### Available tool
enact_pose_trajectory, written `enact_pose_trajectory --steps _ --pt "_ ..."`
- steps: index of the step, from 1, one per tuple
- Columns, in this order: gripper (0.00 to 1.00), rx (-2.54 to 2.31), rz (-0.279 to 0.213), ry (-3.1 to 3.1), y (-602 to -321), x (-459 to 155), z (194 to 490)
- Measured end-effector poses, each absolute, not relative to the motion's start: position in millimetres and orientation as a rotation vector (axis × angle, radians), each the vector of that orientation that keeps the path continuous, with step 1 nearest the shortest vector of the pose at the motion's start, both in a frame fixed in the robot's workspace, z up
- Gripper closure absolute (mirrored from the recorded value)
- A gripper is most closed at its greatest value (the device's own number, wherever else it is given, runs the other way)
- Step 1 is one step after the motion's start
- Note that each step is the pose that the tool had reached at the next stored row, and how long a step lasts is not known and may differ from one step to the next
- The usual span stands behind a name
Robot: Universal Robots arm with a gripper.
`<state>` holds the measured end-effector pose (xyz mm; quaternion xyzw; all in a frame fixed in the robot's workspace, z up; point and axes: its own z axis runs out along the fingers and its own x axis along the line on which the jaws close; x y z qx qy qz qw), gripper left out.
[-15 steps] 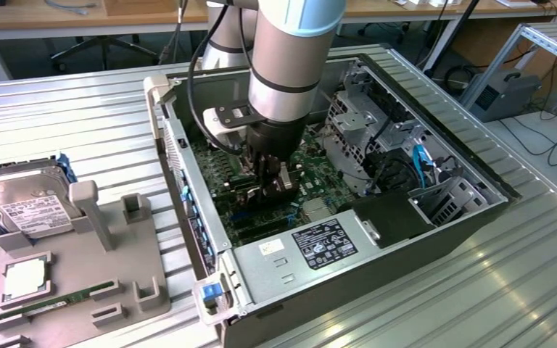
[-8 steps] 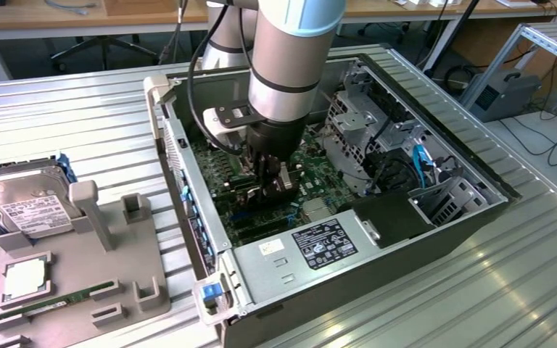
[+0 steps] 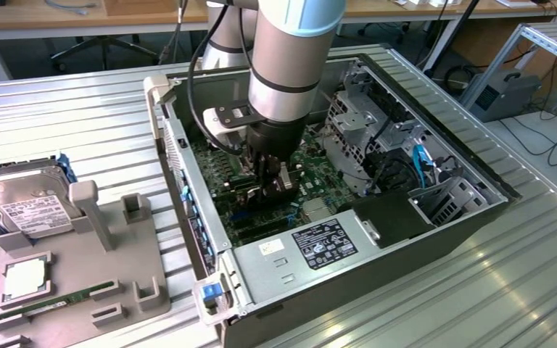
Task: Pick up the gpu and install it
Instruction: 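Insert the gpu into the slot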
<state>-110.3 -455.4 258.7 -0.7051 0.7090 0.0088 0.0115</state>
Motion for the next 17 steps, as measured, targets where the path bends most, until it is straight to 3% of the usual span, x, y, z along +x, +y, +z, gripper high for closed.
enact_pose_trajectory --steps 17 --pt "0.74 -2.198 0.030 2.207 -459.0 -114.4 257.9"
